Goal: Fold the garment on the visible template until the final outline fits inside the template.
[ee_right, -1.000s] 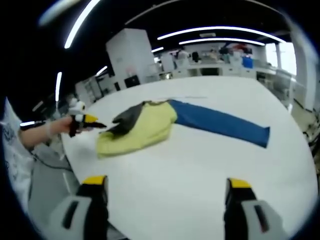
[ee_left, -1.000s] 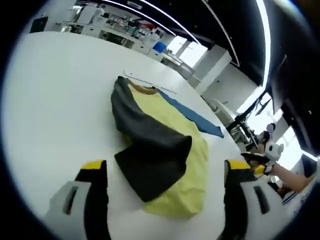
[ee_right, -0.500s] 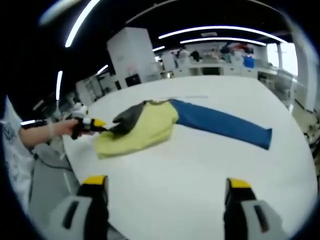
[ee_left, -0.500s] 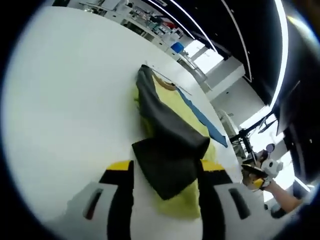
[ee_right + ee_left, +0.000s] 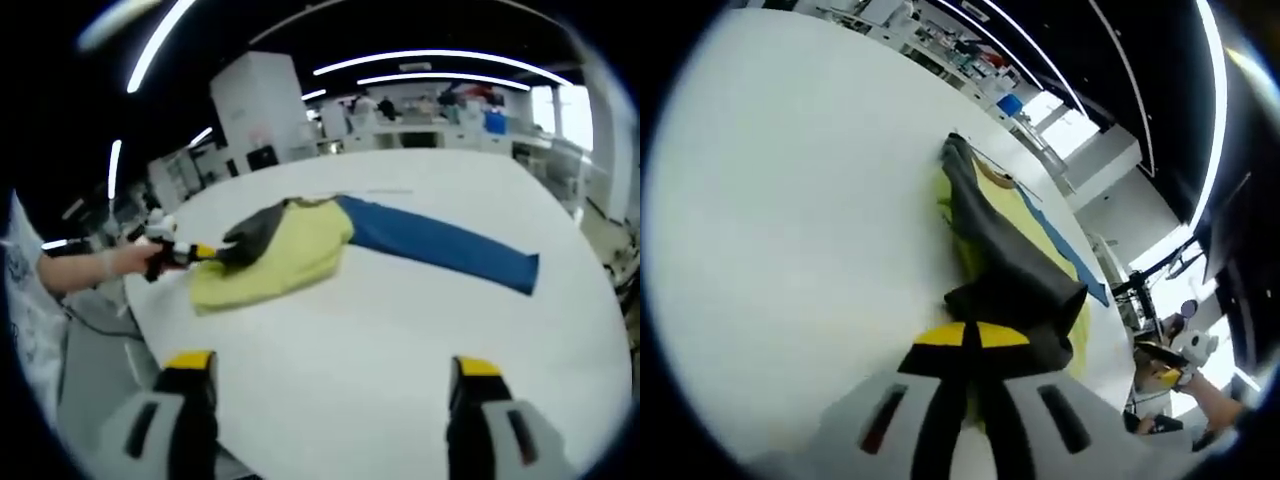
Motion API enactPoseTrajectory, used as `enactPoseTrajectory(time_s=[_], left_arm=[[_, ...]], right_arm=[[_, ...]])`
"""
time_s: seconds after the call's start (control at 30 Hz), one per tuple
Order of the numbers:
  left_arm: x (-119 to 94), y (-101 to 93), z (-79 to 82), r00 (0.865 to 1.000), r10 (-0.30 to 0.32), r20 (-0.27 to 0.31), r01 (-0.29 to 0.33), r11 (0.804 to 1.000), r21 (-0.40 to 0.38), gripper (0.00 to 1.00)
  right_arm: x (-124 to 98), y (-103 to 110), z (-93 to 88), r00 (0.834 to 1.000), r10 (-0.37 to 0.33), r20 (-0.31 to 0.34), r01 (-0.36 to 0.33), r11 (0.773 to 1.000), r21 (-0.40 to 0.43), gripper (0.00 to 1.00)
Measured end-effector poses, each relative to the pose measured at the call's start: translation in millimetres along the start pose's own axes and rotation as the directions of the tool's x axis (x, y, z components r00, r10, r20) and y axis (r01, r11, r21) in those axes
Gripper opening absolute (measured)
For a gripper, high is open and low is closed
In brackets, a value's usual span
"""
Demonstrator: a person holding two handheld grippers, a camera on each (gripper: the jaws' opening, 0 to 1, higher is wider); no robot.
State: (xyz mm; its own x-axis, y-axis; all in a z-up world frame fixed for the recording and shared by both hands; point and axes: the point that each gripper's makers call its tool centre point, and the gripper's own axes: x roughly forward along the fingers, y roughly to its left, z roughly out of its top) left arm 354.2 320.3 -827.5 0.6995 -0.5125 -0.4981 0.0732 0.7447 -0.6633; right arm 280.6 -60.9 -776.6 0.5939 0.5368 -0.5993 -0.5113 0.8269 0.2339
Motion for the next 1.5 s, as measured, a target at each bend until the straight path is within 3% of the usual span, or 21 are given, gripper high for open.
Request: enactPoseTrajectory(time_s=[0.13,0.4,0.6,0.7,1.1,1.23,1.33,1.5], left_arm=[[-6,-0.5,9.9,1.0,0.002,0.023,-0.003,0.999,0.049,0.0],[-34,6.2,48.3,0.995,-0.006,0.105,-0.009,0.99,0.143,0.0],[-58,27.2,67.3,0.987,0.026,0.159,-0.049,0.989,0.142,0.0],[-75,46.4,73.8,0.98,0.062,0.191,-0.086,0.989,0.121,0.0],[-138,113.6,92.6,0.933,0.207,0.295,-0.231,0.972,0.051,0.0],[-151,133.3,99.0,0.917,0.25,0.311,-0.272,0.962,0.026,0.0],[-163,149.2,105.1,0.895,0.292,0.338,-0.3,0.953,-0.029,0.0],[-173,168.2,102.8,0.881,0.334,0.334,-0.333,0.941,-0.064,0.0]], right_arm=[[2,2,0.1,1.0,0.0,-0.005,0.0,1.0,-0.006,0.96],[6,6,4.2,1.0,0.009,-0.012,-0.009,1.0,-0.019,0.96],[12,11,5.0,0.999,0.017,-0.027,-0.018,0.999,-0.036,0.96],[14,11,7.9,0.999,0.023,-0.03,-0.025,0.998,-0.049,0.97],[22,15,17.5,0.999,0.037,-0.03,-0.039,0.998,-0.056,0.97],[24,14,15.4,0.999,0.034,-0.041,-0.036,0.998,-0.053,0.97],[25,14,12.9,0.998,0.031,-0.05,-0.033,0.998,-0.046,0.97],[28,15,9.1,0.998,0.032,-0.056,-0.034,0.999,-0.04,0.97]])
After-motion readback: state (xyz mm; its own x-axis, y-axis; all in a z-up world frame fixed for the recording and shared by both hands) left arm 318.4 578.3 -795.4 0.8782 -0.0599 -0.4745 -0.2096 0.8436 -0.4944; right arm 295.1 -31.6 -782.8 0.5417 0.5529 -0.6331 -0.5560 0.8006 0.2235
